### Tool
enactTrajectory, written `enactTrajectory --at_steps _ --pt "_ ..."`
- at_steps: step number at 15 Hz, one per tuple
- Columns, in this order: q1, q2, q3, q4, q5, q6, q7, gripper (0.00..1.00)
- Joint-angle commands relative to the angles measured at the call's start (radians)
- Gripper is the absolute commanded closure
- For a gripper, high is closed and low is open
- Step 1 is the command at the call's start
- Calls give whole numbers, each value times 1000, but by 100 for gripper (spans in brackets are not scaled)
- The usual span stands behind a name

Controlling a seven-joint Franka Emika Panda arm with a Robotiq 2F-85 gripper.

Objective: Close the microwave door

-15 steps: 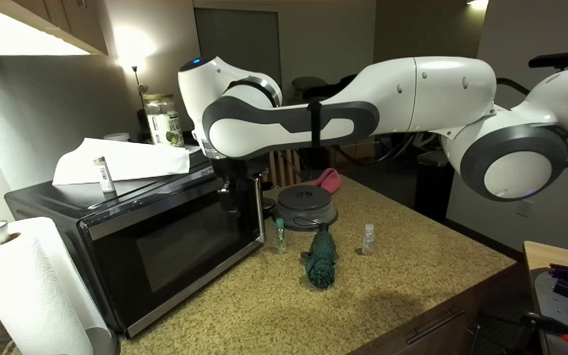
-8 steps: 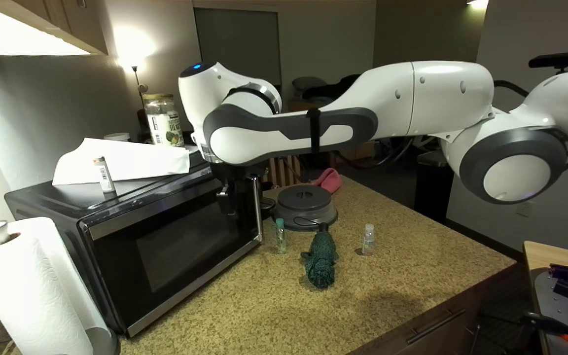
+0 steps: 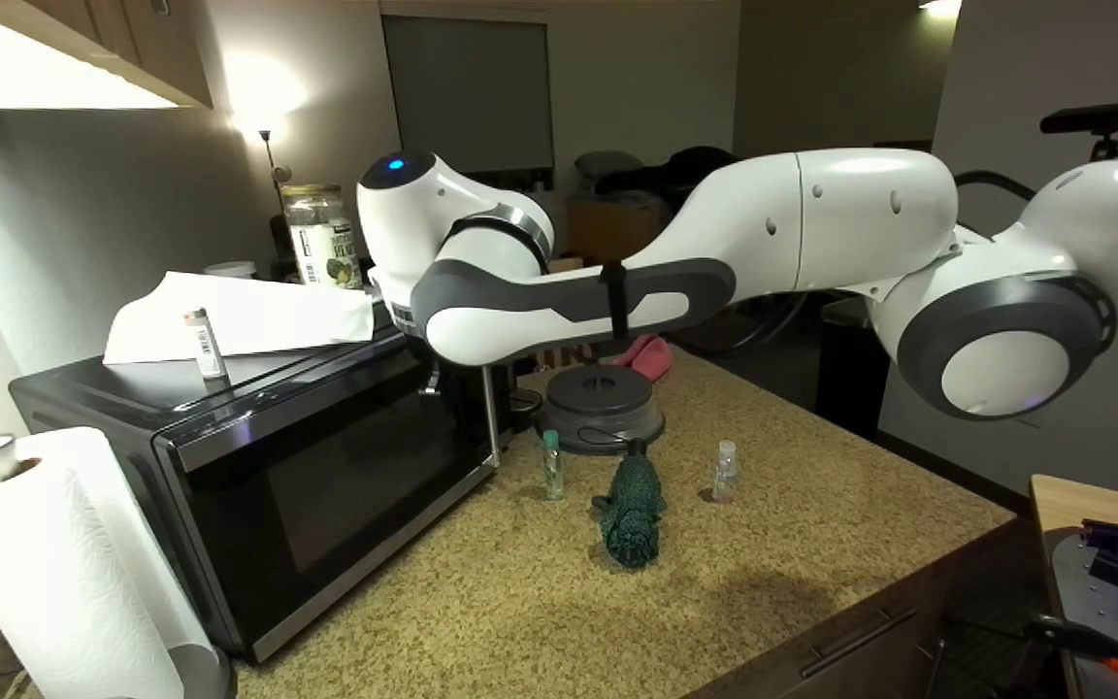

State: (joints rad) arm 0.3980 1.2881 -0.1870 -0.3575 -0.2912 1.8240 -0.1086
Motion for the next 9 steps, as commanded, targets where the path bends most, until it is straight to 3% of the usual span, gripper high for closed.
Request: enactTrajectory --at_steps 1,9 --pt "-9 9 -15 0 -33 74 -2 0" --pt "-9 19 -41 0 -57 141 -21 0"
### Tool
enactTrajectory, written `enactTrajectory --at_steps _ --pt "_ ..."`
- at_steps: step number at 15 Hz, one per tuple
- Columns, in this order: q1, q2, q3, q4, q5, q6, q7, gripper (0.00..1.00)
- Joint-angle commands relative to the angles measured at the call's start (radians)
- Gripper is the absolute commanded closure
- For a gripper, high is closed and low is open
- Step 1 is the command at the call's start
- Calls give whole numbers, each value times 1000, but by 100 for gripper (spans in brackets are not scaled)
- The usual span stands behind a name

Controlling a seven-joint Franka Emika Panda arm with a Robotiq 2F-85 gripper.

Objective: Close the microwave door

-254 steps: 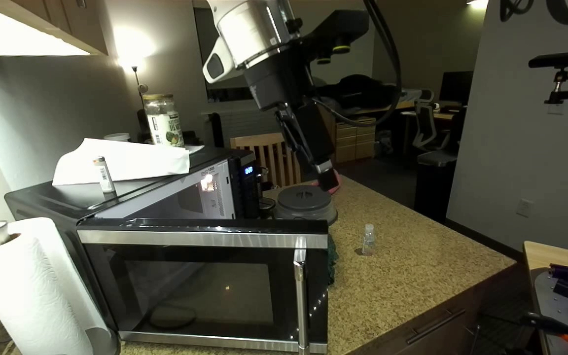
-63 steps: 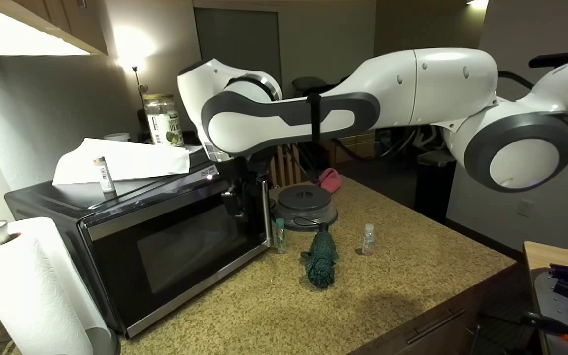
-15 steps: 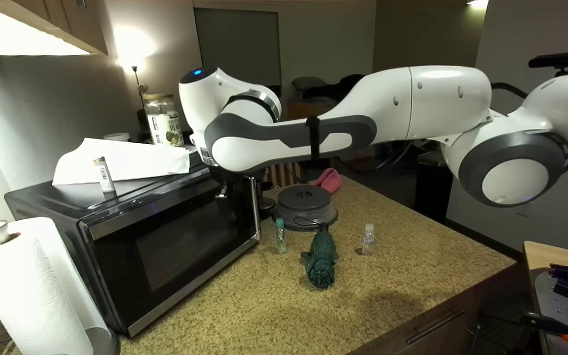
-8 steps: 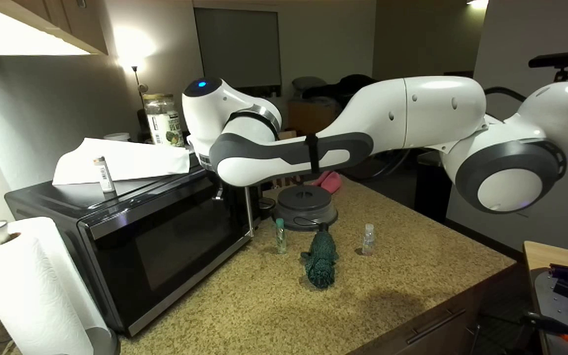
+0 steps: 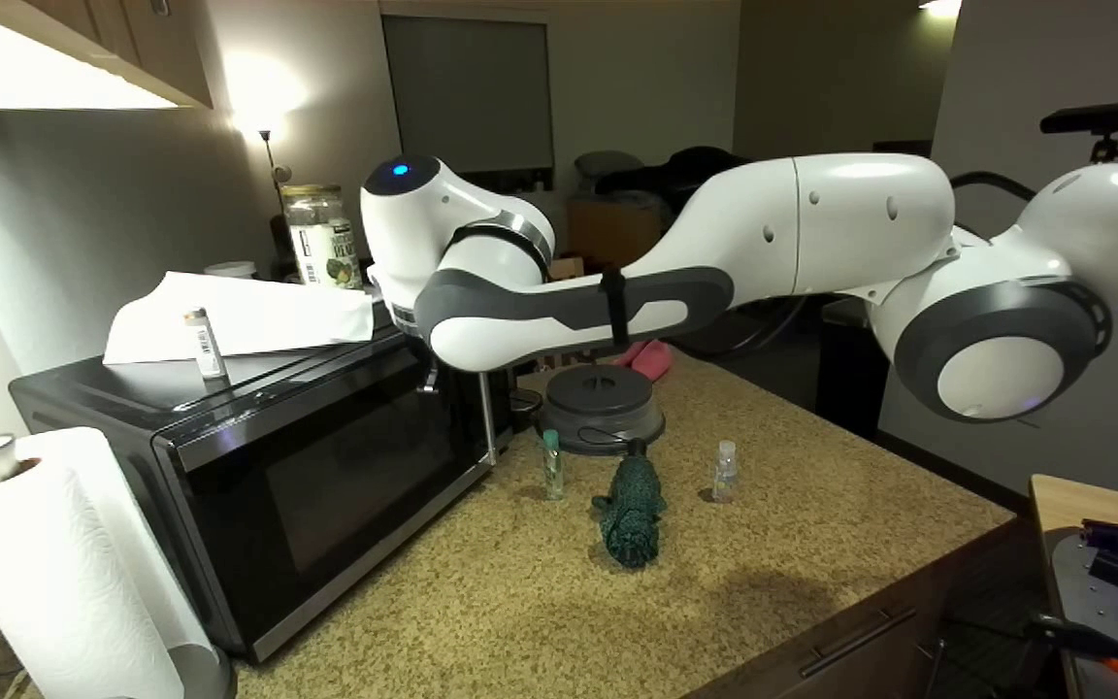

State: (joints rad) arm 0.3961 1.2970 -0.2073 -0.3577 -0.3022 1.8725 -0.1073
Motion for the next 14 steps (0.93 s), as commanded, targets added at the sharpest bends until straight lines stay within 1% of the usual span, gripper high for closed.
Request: enactTrajectory --at_steps 1,3,4,6,7,10,12,14 --pt "-5 14 -28 0 -56 106 -22 0" --pt "-3 21 -38 0 -76 136 -24 0" --pt "-3 24 -46 0 -89 173 -25 0" --pt "-3 26 -49 -1 -94 173 -24 0" --pt "-1 23 -48 -1 -94 158 -22 0" --pt "-4 -9 -5 -12 -49 47 -57 0" --pt "-9 -33 23 -20 -27 4 -91 0" --pt "-5 -61 31 -23 -28 -56 -105 0"
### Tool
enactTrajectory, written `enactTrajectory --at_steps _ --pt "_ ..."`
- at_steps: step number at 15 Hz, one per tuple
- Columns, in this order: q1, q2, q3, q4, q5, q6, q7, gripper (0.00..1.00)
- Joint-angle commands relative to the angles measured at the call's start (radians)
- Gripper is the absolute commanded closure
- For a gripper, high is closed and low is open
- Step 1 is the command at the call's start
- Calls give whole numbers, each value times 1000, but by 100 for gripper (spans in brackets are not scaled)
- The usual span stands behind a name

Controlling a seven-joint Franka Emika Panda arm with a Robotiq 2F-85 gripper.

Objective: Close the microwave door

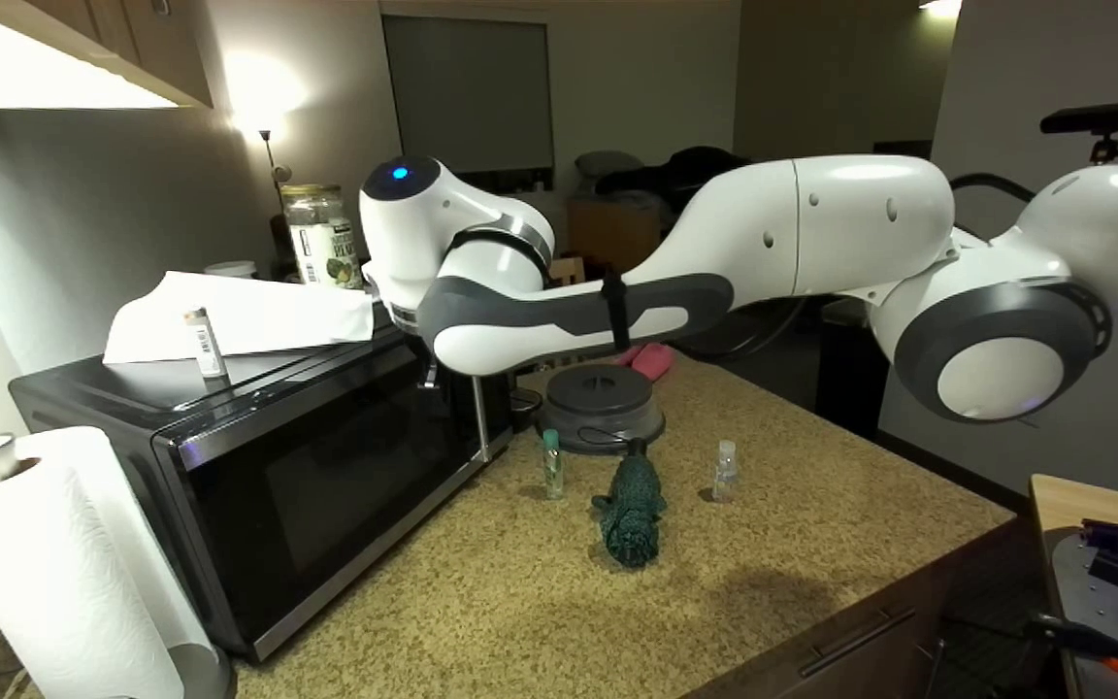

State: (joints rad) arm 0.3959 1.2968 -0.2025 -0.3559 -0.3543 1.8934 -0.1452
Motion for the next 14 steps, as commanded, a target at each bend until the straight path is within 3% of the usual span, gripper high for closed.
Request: enactTrajectory --at_steps 1,14 --pt "-2 -73 26 -23 20 -103 -66 0" --pt "12 -138 111 -28 95 -329 -2 0"
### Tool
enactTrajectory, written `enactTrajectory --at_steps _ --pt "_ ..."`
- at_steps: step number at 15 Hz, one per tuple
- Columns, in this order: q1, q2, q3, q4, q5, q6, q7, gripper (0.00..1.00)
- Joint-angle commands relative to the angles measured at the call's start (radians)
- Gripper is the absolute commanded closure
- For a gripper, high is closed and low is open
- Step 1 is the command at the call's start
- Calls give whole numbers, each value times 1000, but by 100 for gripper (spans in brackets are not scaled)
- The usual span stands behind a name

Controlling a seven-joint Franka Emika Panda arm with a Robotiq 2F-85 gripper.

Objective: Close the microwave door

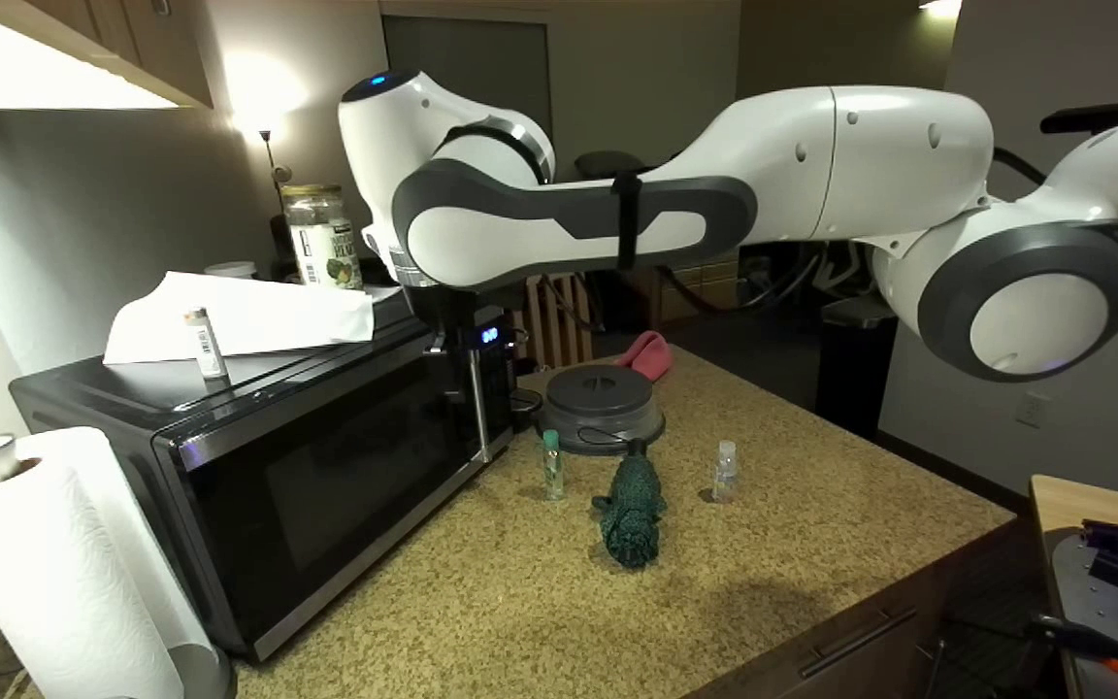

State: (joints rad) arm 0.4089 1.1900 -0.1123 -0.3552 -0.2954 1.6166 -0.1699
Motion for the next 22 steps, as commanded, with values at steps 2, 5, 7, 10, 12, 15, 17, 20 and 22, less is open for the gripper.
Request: enactTrajectory --at_steps 2,5,7,10,12,15,17,20,22 --pt "-3 -30 25 -27 51 -82 50 0" --pt "-6 -27 29 -21 66 -114 101 0" --pt "-12 -27 31 -16 78 -120 136 0" --pt "-10 -32 26 -9 76 -112 165 0" --pt "-7 -43 22 -7 64 -102 125 0" --pt "-8 -72 11 4 50 -91 108 0" --pt "-7 -91 13 5 51 -89 88 0" --pt "-4 -93 14 -5 55 -83 122 0" --pt "-4 -92 15 -8 55 -83 122 0"
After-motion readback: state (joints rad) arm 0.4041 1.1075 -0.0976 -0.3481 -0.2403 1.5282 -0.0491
